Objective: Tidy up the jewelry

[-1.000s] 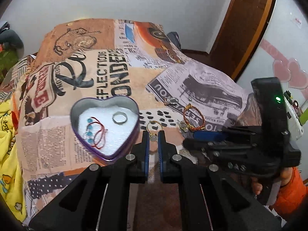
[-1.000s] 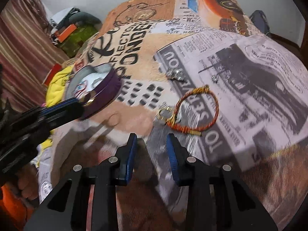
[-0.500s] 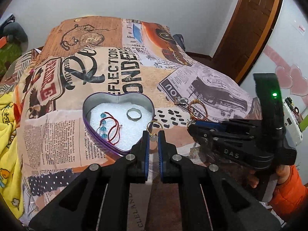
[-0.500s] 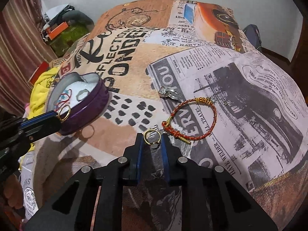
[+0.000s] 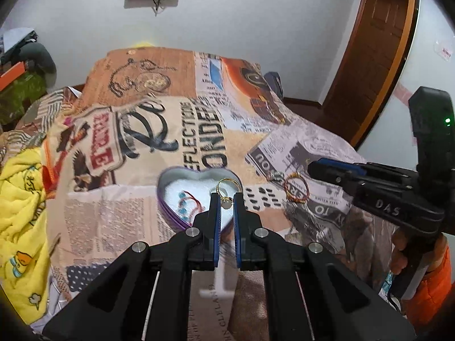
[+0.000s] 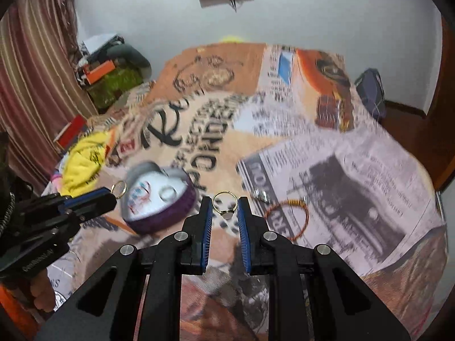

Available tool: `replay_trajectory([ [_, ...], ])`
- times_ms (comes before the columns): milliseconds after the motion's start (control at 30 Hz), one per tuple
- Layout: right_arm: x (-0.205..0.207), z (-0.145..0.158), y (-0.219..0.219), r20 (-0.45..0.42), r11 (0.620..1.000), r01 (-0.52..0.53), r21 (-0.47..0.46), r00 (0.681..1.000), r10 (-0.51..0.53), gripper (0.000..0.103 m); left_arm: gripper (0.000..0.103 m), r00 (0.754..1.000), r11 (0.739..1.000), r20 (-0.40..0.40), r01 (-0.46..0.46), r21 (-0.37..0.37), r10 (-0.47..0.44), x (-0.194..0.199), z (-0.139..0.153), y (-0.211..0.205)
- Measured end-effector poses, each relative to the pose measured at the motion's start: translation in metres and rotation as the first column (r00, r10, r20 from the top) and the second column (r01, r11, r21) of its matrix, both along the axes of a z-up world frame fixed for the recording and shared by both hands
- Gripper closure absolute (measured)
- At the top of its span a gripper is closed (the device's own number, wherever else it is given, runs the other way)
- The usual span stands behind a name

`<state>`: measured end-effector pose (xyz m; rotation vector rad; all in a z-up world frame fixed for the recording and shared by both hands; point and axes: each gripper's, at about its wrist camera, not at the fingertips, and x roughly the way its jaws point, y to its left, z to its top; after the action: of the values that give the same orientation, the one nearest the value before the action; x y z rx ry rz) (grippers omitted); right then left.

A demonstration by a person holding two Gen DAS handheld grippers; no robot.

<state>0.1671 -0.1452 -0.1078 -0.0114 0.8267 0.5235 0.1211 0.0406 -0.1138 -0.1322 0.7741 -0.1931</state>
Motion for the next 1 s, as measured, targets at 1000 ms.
replay_trajectory([
  [1000, 0.015, 0.005, 0.067, 0.024, 0.986, -0.154, 0.071, 0.988, 0.152, 0.087, 0.096, 0.999, 0.999, -0.025, -0.046, -0.009, 0.045, 0.030, -0.015, 0.034],
])
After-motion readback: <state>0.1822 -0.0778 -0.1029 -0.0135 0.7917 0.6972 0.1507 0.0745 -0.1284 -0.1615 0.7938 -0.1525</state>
